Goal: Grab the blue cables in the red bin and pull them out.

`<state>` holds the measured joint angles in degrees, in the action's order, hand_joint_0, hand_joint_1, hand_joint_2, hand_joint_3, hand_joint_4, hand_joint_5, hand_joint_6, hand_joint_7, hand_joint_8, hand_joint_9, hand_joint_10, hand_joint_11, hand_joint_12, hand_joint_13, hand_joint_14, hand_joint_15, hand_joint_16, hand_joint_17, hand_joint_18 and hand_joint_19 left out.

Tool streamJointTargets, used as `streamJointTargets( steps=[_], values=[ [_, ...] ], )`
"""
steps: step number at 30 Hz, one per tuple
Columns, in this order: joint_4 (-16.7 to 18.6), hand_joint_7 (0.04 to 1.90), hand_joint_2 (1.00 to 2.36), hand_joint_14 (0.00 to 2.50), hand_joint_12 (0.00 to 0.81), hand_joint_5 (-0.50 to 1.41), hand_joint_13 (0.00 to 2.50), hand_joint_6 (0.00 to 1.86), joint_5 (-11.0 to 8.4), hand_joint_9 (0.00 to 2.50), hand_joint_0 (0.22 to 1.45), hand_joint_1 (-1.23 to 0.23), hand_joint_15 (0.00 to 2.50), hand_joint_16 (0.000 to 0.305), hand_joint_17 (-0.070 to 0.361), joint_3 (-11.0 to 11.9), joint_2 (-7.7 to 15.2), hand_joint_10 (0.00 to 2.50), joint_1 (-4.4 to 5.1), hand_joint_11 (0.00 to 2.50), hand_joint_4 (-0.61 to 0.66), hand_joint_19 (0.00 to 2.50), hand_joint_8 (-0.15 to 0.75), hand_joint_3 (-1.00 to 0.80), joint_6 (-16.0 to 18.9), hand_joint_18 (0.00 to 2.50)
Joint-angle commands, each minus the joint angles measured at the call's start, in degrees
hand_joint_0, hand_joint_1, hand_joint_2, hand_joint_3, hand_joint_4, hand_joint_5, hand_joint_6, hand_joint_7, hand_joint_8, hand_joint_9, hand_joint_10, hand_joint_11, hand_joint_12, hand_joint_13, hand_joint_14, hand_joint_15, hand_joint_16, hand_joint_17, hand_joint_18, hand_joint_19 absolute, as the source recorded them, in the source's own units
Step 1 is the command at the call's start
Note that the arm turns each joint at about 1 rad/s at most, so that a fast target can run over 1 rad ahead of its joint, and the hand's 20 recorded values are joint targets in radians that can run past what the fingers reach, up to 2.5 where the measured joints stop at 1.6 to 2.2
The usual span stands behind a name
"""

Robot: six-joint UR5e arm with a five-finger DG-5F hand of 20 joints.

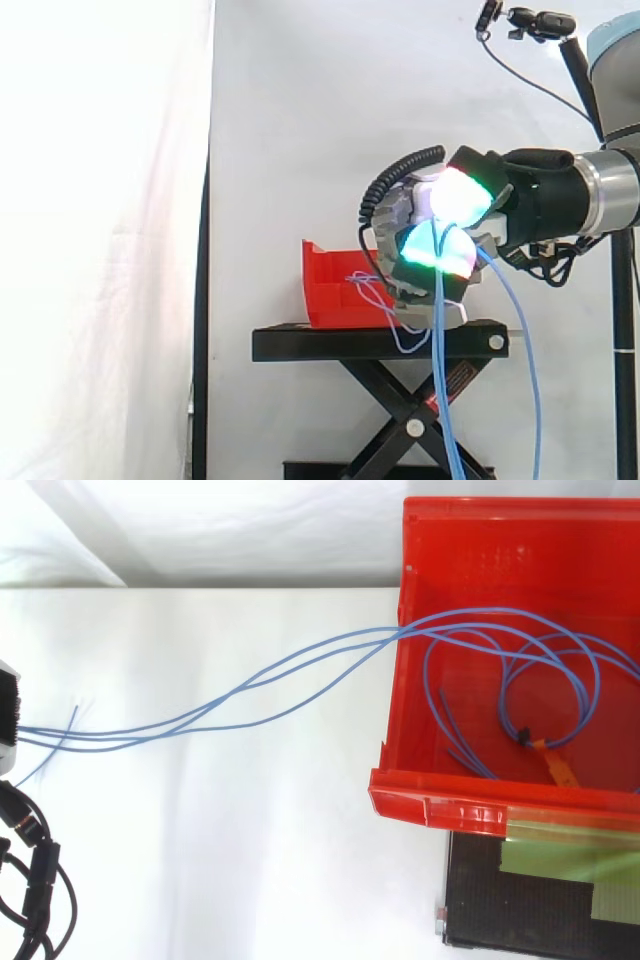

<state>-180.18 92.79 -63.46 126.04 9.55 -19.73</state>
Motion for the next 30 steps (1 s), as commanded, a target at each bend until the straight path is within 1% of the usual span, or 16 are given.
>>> streamJointTargets(
  steps=[1, 6, 7, 12, 18, 19, 21, 25, 28, 30],
  values=[
    [0.0, 0.53, 1.00, 2.30, 0.334, 0.89, 1.14, 0.55, 0.03, 0.95, 0.75, -0.91, 0.61, 0.043, 0.096, 0.0, 0.0, 0.79, 0.03, 1.25, 0.23, 1.21, 0.323, -1.00, -0.1, 1.11],
    [0.1, 0.52, 1.00, 2.27, 0.323, 0.86, 1.13, 0.58, 0.03, 0.95, 0.82, -0.97, 0.65, 0.040, 0.089, 0.0, 0.0, 0.72, 0.03, 1.30, 0.22, 1.23, 0.304, -1.00, -0.1, 1.06],
    [0.1, 0.52, 1.00, 2.26, 0.325, 0.86, 1.13, 0.58, 0.03, 0.94, 0.85, -0.99, 0.65, 0.039, 0.089, 0.0, 0.0, 0.70, 0.03, 1.32, 0.21, 1.24, 0.301, -1.00, -0.1, 1.05],
    [0.1, 0.49, 1.00, 2.25, 0.316, 0.83, 1.13, 0.64, 0.03, 0.94, 0.89, -1.00, 0.65, 0.039, 0.088, 0.1, 0.0, 0.68, 0.03, 1.33, 0.21, 1.23, 0.299, -1.00, -0.1, 1.04],
    [0.1, 0.35, 1.00, 2.24, 0.320, 0.69, 1.10, 0.82, 0.03, 0.88, 0.94, -1.03, 0.66, 0.041, 0.092, 0.1, 0.0, 0.73, 0.03, 1.29, 0.20, 1.23, 0.296, -1.00, -0.1, 1.01],
    [0.1, 0.31, 1.00, 2.25, 0.320, 0.63, 1.08, 0.87, 0.12, 0.85, 0.95, -1.04, 0.65, 0.041, 0.092, 0.0, 0.0, 0.71, 0.03, 1.29, 0.20, 1.23, 0.300, -1.00, -0.1, 1.00],
    [0.2, 0.30, 1.00, 2.26, 0.323, 0.60, 1.05, 0.89, 0.12, 0.82, 0.96, -1.05, 0.65, 0.041, 0.092, 0.1, 0.0, 0.71, 0.11, 1.30, 0.20, 1.24, 0.294, -1.00, -0.1, 0.98],
    [0.2, 0.30, 1.00, 2.28, 0.320, 0.54, 0.99, 0.85, 0.12, 0.74, 0.98, -1.08, 0.63, 0.041, 0.093, 0.1, 0.0, 0.75, 0.03, 1.26, 0.21, 1.24, 0.295, -1.00, -0.1, 0.93],
    [0.1, 0.30, 1.00, 2.27, 0.325, 0.50, 0.96, 0.82, 0.03, 0.69, 0.99, -1.10, 0.63, 0.042, 0.094, 1.1, 0.0, 0.75, 0.03, 1.25, 0.21, 1.24, 0.297, -1.00, -0.2, 0.90],
    [0.1, 0.30, 1.00, 2.27, 0.326, 0.47, 0.94, 0.80, 0.03, 0.66, 0.99, -1.11, 0.61, 0.042, 0.094, 1.2, 0.0, 0.77, 0.03, 1.23, 0.21, 1.24, 0.295, -1.00, -0.2, 0.90]
  ],
)
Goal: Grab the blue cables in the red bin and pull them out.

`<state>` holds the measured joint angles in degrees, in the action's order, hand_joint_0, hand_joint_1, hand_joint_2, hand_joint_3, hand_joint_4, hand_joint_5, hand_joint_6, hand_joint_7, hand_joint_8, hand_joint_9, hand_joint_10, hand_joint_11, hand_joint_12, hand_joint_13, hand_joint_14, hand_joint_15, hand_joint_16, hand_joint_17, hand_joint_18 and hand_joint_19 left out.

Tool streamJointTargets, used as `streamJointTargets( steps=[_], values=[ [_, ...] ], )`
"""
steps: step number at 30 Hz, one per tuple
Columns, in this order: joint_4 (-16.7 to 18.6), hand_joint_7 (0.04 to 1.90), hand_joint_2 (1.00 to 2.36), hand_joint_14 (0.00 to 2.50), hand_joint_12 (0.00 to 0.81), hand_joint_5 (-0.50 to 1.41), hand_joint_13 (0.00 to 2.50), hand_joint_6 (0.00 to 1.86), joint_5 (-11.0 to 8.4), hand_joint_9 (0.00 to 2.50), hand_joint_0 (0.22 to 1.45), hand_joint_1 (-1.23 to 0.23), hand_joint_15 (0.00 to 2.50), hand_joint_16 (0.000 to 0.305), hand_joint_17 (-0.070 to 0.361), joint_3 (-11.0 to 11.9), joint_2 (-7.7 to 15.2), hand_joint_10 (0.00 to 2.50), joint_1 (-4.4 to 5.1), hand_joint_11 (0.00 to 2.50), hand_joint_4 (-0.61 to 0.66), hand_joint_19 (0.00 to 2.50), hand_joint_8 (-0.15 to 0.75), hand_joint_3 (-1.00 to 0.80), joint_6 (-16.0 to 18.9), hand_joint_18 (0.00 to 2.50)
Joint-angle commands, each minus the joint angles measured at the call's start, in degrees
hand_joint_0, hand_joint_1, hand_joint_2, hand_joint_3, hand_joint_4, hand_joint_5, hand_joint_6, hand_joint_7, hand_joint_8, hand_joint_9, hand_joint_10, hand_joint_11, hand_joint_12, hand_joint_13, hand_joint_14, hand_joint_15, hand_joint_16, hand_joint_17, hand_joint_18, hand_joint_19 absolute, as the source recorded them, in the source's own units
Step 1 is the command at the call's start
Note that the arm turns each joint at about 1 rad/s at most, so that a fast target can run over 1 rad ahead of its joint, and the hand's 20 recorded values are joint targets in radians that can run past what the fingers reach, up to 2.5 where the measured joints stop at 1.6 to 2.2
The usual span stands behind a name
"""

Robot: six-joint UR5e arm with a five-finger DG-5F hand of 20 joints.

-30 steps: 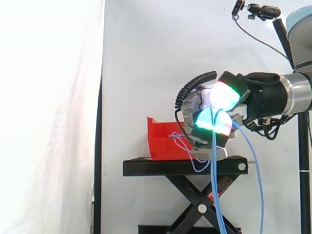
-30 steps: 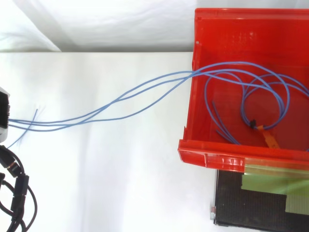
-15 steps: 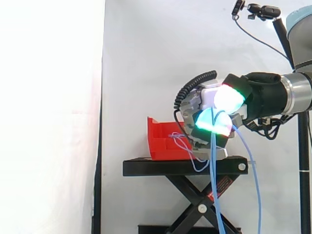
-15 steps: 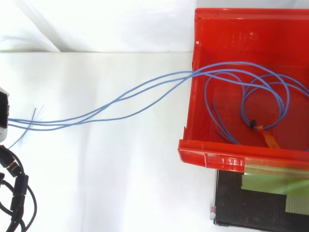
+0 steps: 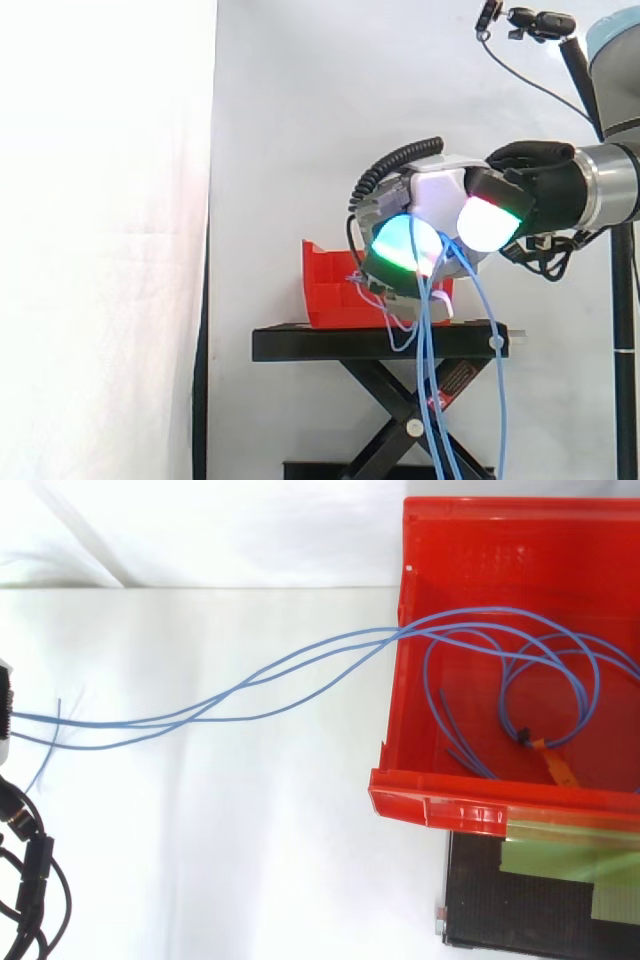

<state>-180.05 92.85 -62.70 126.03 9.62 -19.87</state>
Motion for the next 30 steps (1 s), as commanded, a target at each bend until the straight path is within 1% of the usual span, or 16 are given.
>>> streamJointTargets(
  steps=[1, 6, 9, 10, 14, 22, 30],
  values=[
    [0.0, 0.30, 1.00, 2.28, 0.326, 0.45, 0.93, 0.80, -0.03, 0.65, 0.99, -1.12, 0.62, 0.042, 0.094, 0.6, 0.0, 0.79, 0.05, 1.22, 0.21, 1.23, 0.293, -1.00, 0.0, 0.89],
    [0.0, 0.31, 1.00, 2.28, 0.321, 0.45, 0.92, 0.76, -0.03, 0.63, 0.96, -1.12, 0.60, 0.041, 0.093, 0.5, 0.0, 0.81, -0.04, 1.20, 0.23, 1.24, 0.289, -1.00, 0.0, 0.87],
    [0.0, 0.34, 1.00, 2.28, 0.320, 0.50, 0.94, 0.69, 0.05, 0.68, 0.89, -1.07, 0.62, 0.041, 0.091, 0.6, 0.0, 0.74, 0.05, 1.24, 0.23, 1.24, 0.294, -1.00, 0.0, 0.86],
    [0.0, 0.36, 1.00, 2.28, 0.321, 0.54, 0.95, 0.66, 0.05, 0.72, 0.86, -1.04, 0.61, 0.041, 0.092, 0.6, 0.0, 0.71, 0.05, 1.26, 0.24, 1.24, 0.309, -1.00, 0.0, 0.87],
    [0.1, 0.44, 1.00, 2.27, 0.331, 0.65, 1.01, 0.55, 0.05, 0.83, 0.80, -0.95, 0.61, 0.042, 0.095, 0.5, 0.0, 0.63, -0.04, 1.29, 0.28, 1.24, 0.316, -1.00, 0.0, 0.90],
    [0.1, 0.54, 1.00, 2.18, 0.349, 0.82, 1.12, 0.43, 0.05, 1.02, 0.73, -0.85, 0.65, 0.046, 0.103, 0.5, 0.0, 0.52, -0.04, 1.36, 0.29, 1.21, 0.330, -1.00, -0.2, 0.97],
    [0.1, 0.58, 1.00, 2.15, 0.372, 0.87, 1.17, 0.36, 0.05, 1.09, 0.69, -0.79, 0.67, 0.049, 0.111, 0.5, 0.0, 0.46, -0.04, 1.39, 0.32, 1.19, 0.346, -1.00, -0.2, 1.01]
  ],
)
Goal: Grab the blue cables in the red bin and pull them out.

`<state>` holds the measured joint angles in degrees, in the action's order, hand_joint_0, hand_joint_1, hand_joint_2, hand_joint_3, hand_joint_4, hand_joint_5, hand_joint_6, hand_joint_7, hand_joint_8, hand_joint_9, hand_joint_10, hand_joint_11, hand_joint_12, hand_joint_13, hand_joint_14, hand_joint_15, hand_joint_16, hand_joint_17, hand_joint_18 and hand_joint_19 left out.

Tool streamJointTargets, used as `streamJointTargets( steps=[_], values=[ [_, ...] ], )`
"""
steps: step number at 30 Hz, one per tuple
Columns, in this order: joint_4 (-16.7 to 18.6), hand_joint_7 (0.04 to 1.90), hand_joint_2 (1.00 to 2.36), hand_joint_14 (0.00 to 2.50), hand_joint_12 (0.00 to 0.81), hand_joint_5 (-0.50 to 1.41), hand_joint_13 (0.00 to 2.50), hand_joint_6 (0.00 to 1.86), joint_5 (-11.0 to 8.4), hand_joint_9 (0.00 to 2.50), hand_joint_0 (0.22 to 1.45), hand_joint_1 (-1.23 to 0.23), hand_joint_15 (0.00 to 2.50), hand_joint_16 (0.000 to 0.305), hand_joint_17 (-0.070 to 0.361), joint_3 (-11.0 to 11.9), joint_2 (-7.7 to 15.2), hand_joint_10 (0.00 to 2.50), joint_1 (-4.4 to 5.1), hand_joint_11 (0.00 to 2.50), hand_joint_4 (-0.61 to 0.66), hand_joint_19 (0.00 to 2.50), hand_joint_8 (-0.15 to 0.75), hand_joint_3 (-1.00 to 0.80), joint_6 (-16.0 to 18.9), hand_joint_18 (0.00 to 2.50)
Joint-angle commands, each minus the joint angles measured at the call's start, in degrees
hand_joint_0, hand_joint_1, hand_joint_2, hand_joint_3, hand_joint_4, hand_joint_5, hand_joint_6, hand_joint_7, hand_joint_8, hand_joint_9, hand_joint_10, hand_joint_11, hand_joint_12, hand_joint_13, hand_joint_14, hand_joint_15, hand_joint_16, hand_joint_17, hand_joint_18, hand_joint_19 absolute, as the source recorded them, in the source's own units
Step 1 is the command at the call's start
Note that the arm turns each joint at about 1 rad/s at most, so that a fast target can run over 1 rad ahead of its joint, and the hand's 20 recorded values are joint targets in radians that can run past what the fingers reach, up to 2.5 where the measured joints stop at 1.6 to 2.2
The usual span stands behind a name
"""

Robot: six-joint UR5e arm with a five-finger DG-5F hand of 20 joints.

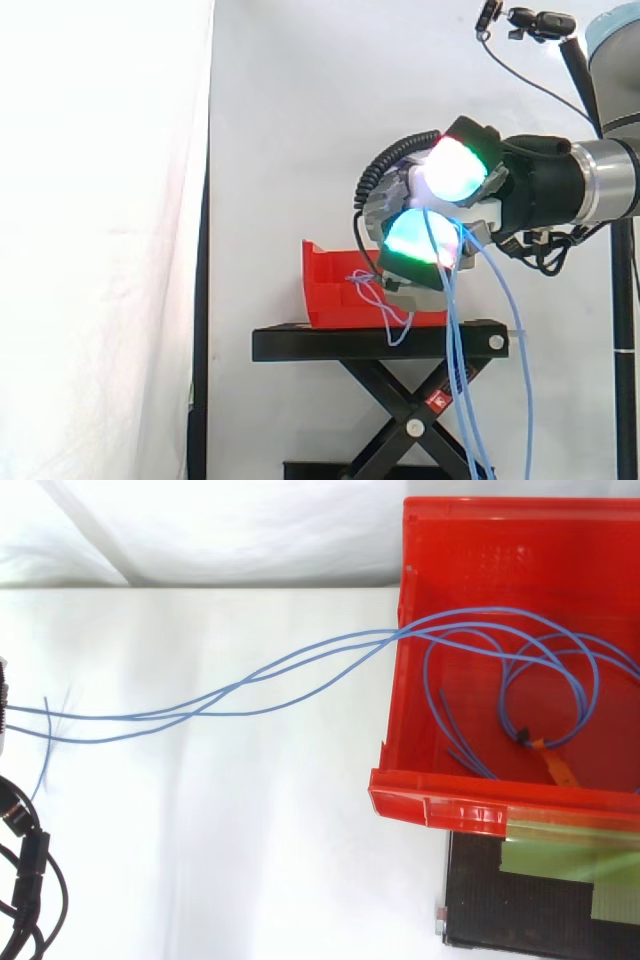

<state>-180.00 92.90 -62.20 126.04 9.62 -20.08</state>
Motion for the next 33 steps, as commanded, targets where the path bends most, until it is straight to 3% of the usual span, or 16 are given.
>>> streamJointTargets(
  steps=[1, 10, 17, 33],
  values=[
    [0.0, 0.58, 1.00, 2.15, 0.378, 0.88, 1.17, 0.36, 0.00, 1.10, 0.68, -0.79, 0.66, 0.050, 0.114, 0.0, 0.0, 0.46, -0.04, 1.39, 0.33, 1.18, 0.348, -1.00, 0.0, 1.02],
    [0.0, 0.59, 1.00, 2.05, 0.383, 0.94, 1.23, 0.39, 0.00, 1.20, 0.65, -0.83, 0.71, 0.053, 0.119, 0.0, 0.0, 0.44, -0.04, 1.40, 0.34, 1.15, 0.358, -1.00, 0.0, 1.08],
    [0.0, 0.60, 1.00, 1.93, 0.342, 0.95, 1.23, 0.44, 0.00, 1.22, 0.75, -0.93, 0.81, 0.045, 0.101, 0.1, 0.0, 0.34, 0.05, 1.50, 0.29, 1.19, 0.315, -1.00, 0.0, 1.04],
    [0.0, 0.57, 1.00, 1.86, 0.330, 0.89, 1.22, 0.50, 0.00, 1.18, 0.88, -0.97, 0.88, 0.041, 0.092, 0.1, 0.0, 0.29, -0.04, 1.54, 0.28, 1.21, 0.296, -1.00, 0.0, 1.02]
  ],
)
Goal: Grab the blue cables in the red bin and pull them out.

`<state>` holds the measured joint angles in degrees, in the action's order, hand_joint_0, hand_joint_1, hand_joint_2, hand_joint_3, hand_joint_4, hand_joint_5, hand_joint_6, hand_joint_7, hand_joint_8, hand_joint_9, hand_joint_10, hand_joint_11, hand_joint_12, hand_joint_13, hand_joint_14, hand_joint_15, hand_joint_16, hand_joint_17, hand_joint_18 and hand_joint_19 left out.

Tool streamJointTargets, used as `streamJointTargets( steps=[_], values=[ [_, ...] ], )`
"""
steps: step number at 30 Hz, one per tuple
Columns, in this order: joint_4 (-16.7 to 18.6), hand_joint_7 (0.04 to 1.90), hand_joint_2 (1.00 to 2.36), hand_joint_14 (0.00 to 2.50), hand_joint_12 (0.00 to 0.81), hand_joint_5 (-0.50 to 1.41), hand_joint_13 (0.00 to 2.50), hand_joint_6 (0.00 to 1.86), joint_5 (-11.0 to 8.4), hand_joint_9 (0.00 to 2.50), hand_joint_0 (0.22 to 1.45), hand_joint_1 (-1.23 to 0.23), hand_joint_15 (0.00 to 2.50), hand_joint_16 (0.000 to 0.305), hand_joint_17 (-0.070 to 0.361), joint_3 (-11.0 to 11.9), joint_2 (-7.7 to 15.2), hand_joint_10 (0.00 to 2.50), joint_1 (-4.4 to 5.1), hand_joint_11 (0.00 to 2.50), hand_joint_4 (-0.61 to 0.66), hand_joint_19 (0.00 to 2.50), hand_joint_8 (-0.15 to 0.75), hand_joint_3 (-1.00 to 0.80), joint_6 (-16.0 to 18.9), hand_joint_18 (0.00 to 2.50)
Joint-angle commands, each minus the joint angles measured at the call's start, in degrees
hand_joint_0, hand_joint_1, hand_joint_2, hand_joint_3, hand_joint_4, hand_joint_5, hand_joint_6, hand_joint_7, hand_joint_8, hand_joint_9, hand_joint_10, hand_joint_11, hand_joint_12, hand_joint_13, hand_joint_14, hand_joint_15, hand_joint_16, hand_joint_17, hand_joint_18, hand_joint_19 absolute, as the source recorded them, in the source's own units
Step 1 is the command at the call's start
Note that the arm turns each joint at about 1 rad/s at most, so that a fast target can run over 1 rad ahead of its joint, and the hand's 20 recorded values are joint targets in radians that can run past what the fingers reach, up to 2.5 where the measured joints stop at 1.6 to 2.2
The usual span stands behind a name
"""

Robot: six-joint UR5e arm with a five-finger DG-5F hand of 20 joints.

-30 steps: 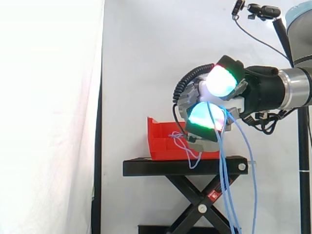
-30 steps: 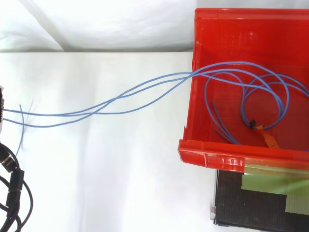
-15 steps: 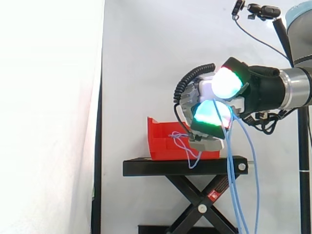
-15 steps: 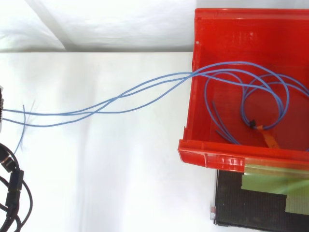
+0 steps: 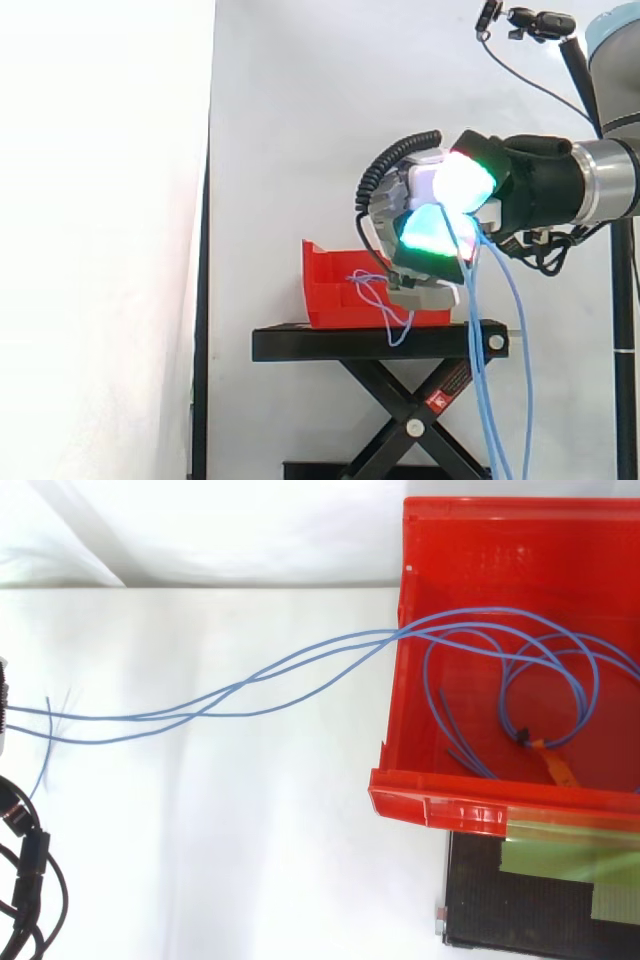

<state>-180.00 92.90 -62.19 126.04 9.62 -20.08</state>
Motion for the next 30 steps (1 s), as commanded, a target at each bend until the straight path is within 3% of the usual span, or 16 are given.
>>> streamJointTargets(
  steps=[1, 30],
  values=[
    [0.0, 0.55, 1.00, 1.86, 0.328, 0.88, 1.22, 0.51, 0.00, 1.17, 0.89, -0.98, 0.87, 0.041, 0.092, 0.0, 0.0, 0.30, 0.05, 1.53, 0.28, 1.22, 0.294, -1.00, 0.0, 1.01],
    [0.0, 0.28, 1.00, 2.01, 0.329, 0.60, 1.13, 0.96, 0.00, 0.97, 1.05, -1.06, 0.79, 0.042, 0.095, 0.0, 0.1, 0.56, 0.05, 1.38, 0.28, 1.22, 0.292, -0.89, 0.0, 0.95]
  ],
)
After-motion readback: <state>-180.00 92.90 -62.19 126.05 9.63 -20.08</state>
